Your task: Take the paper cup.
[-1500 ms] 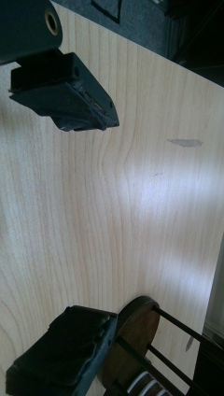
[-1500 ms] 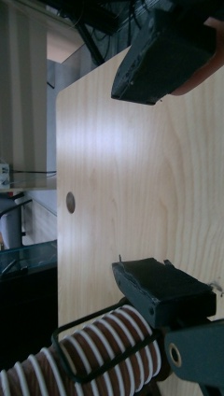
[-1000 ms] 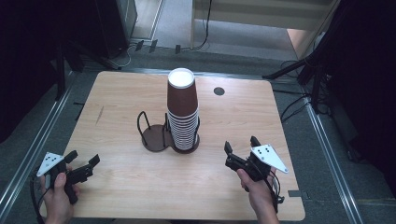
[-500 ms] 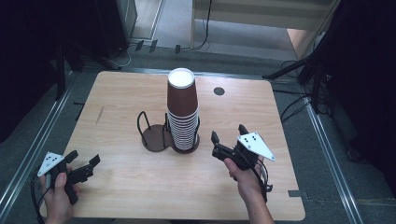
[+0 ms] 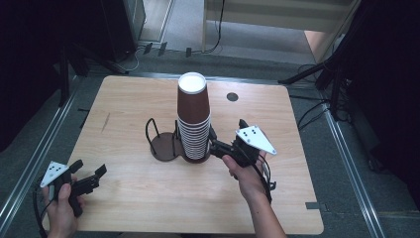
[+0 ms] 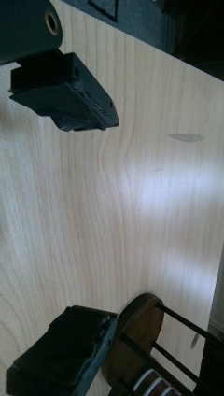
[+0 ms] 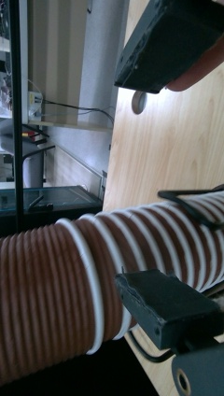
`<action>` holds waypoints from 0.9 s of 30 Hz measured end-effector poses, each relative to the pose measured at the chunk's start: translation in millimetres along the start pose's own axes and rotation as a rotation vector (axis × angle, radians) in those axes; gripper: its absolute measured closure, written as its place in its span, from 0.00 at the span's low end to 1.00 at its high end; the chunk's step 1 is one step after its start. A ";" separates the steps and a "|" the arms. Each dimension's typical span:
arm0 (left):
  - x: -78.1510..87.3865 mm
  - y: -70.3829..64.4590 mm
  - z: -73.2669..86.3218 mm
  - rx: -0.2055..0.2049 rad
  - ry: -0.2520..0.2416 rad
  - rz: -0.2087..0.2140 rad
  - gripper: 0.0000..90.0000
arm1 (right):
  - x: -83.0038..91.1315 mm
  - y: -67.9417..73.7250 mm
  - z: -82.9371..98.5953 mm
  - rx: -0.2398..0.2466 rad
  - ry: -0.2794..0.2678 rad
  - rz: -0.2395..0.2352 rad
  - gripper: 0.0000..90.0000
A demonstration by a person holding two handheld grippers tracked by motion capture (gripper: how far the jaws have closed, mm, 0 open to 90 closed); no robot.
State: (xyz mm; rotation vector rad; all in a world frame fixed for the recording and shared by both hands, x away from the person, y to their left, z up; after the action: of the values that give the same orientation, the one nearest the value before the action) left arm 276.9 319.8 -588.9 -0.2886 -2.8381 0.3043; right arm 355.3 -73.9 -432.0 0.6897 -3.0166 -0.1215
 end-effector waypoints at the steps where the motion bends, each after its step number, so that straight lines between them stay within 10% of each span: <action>1: 0.0 0.0 0.1 -0.001 0.001 0.000 0.08 | -2.4 3.8 -1.9 -0.003 -0.004 -0.010 0.04; 27: -0.5 -0.8 0.2 -0.001 0.002 0.007 0.08 | -40.2 53.8 -30.6 0.002 -0.050 -0.107 0.00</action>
State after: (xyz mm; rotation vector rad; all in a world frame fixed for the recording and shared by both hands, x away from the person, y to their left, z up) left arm 277.3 318.8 -589.1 -0.2986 -2.8364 0.3033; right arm 370.1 -10.2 -397.9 0.8610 -3.0274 -0.1419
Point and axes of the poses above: each handheld gripper's, and its own axes: x roughly backward along the jaws, z roughly out of its underside, y roughly to its left, the point moved 9 cm from there along -x, roughly forward along the jaws, and after that the axes turned 10 degrees about -y, right-handed, at the moved point
